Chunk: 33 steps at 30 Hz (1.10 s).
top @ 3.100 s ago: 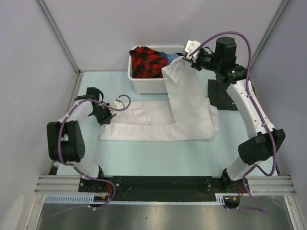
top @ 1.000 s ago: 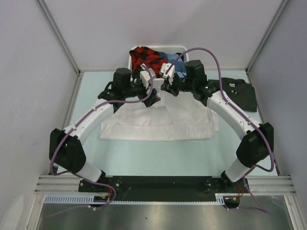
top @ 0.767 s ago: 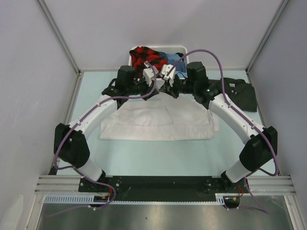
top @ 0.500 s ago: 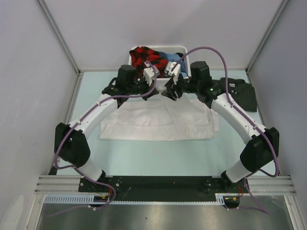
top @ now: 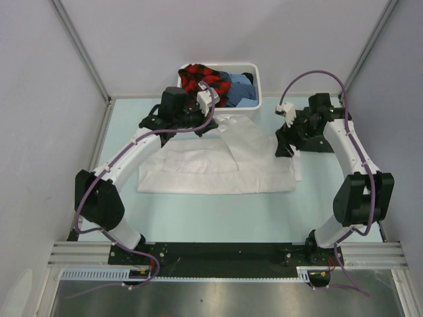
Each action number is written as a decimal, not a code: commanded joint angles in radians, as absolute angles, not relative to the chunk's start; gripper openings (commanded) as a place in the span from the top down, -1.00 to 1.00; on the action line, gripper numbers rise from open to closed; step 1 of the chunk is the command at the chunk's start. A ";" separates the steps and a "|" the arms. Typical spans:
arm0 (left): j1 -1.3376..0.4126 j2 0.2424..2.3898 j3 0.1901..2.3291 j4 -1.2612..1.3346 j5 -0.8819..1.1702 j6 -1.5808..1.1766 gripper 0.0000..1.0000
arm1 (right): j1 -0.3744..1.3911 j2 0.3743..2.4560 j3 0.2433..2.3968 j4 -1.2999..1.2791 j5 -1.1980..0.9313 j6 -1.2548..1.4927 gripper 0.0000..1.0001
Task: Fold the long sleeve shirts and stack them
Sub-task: Fold the shirt
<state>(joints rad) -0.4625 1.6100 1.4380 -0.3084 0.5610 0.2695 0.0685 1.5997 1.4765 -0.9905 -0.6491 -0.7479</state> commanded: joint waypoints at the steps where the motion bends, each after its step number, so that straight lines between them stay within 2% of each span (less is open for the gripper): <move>1: -0.459 1.606 1.489 -0.313 0.566 0.267 1.00 | 0.023 1.687 1.408 -1.249 -0.687 -0.896 -0.67; 2: -0.459 1.606 1.494 -0.316 0.563 0.265 1.00 | 0.023 1.696 1.395 -1.247 -0.681 -0.893 -0.74; 5: -0.459 1.609 1.499 -0.319 0.561 0.267 1.00 | 0.023 1.726 1.335 -1.209 -0.654 -0.876 -0.76; 8: -0.459 1.608 1.499 -0.322 0.551 0.268 1.00 | 0.006 1.761 1.298 -1.184 -0.638 -0.864 -0.72; 10: -0.459 1.606 1.497 -0.324 0.543 0.268 1.00 | 0.008 1.782 1.284 -1.175 -0.624 -0.857 -0.65; 15: -0.451 1.603 1.490 -0.324 0.534 0.259 1.00 | -0.043 1.833 1.252 -1.158 -0.600 -0.836 -0.27; 27: -0.434 1.641 1.496 -0.345 0.578 0.261 1.00 | -0.058 1.859 1.192 -1.015 -0.482 -0.739 -0.08; 30: -0.419 1.658 1.526 -0.400 0.734 0.314 0.99 | -0.074 1.792 1.248 -1.080 -0.521 -0.790 -0.12; 33: -0.416 1.707 1.612 -0.556 0.836 0.443 0.88 | -0.081 1.688 1.331 -1.109 -0.627 -0.833 -0.33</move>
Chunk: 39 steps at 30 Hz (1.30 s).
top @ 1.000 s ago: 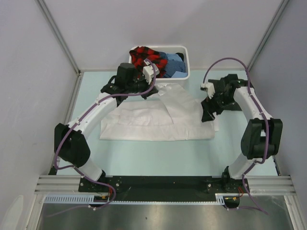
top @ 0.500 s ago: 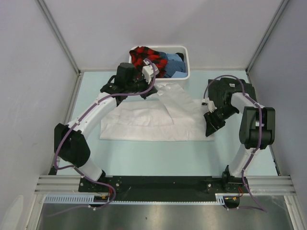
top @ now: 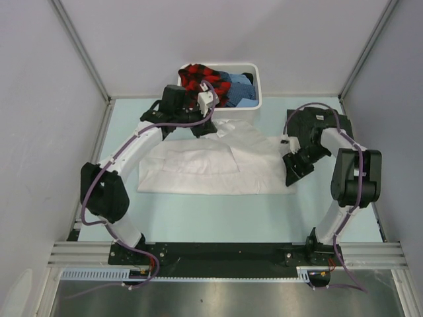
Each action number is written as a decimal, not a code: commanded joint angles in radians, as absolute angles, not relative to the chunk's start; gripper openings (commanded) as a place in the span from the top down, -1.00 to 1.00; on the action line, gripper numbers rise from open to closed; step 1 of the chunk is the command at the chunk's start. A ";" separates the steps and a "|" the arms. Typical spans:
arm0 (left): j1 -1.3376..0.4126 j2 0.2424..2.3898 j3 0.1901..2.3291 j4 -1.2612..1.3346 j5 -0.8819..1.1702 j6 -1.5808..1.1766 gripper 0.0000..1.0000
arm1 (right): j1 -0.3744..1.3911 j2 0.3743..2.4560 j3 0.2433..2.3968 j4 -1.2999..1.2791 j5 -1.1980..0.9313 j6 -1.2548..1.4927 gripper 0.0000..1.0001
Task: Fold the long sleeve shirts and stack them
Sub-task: Fold the shirt
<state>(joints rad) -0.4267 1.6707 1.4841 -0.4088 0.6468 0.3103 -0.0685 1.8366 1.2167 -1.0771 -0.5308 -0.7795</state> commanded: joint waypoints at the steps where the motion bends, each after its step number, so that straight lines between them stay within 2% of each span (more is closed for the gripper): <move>1: -0.417 1.723 1.665 -0.648 0.848 0.510 0.84 | -0.080 1.663 1.344 -1.089 -0.700 -0.830 -0.42; 5: -0.434 1.781 1.746 -0.859 0.871 0.669 0.78 | -0.022 1.534 1.353 -0.901 -0.801 -0.701 -0.63; 9: -0.486 1.853 1.787 -1.107 0.822 0.871 0.73 | 0.084 1.474 1.342 -0.662 -0.808 -0.598 -0.68; 11: -0.515 1.874 1.787 -1.137 0.805 0.894 0.64 | 0.109 1.479 1.354 -0.634 -0.846 -0.549 -0.68; 17: -0.592 2.040 1.804 -1.218 0.762 0.954 0.51 | 0.106 1.529 1.358 -0.699 -0.885 -0.483 -0.56; 20: -0.609 2.176 1.909 -1.233 0.736 0.924 0.42 | 0.104 1.549 1.336 -0.718 -0.891 -0.442 -0.48; 24: -0.598 2.273 2.039 -1.215 0.726 0.870 0.08 | 0.103 1.572 1.313 -0.713 -0.871 -0.402 -0.44; 26: -0.568 2.187 1.984 -1.145 0.756 0.830 -0.17 | 0.104 1.594 1.313 -0.706 -0.867 -0.387 -0.43; 27: -0.554 2.139 1.938 -1.046 0.774 0.786 -0.38 | 0.110 1.601 1.316 -0.709 -0.868 -0.382 -0.40; 30: -0.486 1.891 1.598 -0.781 0.793 0.663 -0.56 | 0.138 1.634 1.321 -0.709 -0.858 -0.382 -0.37; 32: -0.479 1.734 1.466 -0.596 0.712 0.521 -0.56 | 0.147 1.655 1.315 -0.706 -0.836 -0.380 -0.34; 34: -0.462 1.666 1.323 -0.545 0.744 0.441 -0.53 | 0.143 1.664 1.310 -0.703 -0.824 -0.368 -0.32; 39: -0.465 1.548 1.045 -0.278 0.758 0.014 -0.30 | 0.107 1.684 1.296 -0.690 -0.782 -0.334 -0.11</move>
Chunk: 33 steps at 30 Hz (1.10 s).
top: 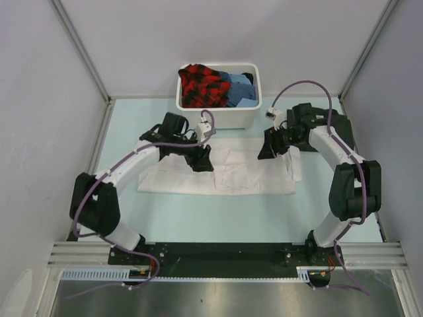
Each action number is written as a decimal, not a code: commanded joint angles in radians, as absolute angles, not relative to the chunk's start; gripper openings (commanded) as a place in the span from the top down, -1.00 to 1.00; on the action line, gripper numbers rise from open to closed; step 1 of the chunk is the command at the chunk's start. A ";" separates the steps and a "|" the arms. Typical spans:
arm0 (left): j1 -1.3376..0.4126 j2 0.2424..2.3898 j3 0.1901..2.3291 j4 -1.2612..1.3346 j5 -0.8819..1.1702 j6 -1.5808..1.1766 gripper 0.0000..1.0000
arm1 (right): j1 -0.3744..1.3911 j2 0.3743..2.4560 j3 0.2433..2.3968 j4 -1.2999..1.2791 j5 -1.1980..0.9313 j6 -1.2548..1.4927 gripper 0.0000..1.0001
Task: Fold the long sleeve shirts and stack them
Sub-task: Fold the shirt
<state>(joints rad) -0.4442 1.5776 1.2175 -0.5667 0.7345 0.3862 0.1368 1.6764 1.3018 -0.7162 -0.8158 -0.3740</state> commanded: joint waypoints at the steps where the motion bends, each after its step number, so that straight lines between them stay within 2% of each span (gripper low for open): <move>1: -0.466 1.548 1.019 -0.243 0.747 -0.044 -0.27 | 0.100 1.686 1.295 -0.690 -0.766 -0.325 -0.08; 3: -0.469 1.574 0.968 -0.167 0.692 -0.190 -0.18 | 0.094 1.686 1.287 -0.703 -0.753 -0.330 -0.02; 8: -0.491 1.647 0.936 -0.089 0.611 -0.434 -0.16 | 0.081 1.677 1.258 -0.712 -0.677 -0.322 0.02; 11: -0.508 1.663 0.899 -0.054 0.617 -0.497 -0.16 | 0.066 1.681 1.238 -0.716 -0.643 -0.314 0.06; 16: -0.511 1.730 0.862 -0.014 0.644 -0.561 -0.03 | 0.043 1.707 1.218 -0.721 -0.606 -0.299 0.08; 26: -0.520 1.792 0.874 -0.015 0.632 -0.603 0.07 | 0.021 1.703 1.172 -0.706 -0.589 -0.295 0.10; 29: -0.522 1.801 0.888 -0.003 0.650 -0.601 0.21 | 0.023 1.715 1.164 -0.692 -0.571 -0.295 0.10; 32: -0.520 1.801 0.931 -0.041 0.672 -0.554 0.59 | 0.021 1.741 1.160 -0.684 -0.543 -0.296 0.13; 33: -0.519 1.796 0.948 -0.117 0.679 -0.496 0.79 | 0.020 1.749 1.160 -0.684 -0.537 -0.298 0.15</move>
<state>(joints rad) -0.5152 1.8019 0.8764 -0.0364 0.6361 -0.5747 0.0231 1.7161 1.1660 -0.7109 -0.5789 -0.3061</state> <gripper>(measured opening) 0.235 0.444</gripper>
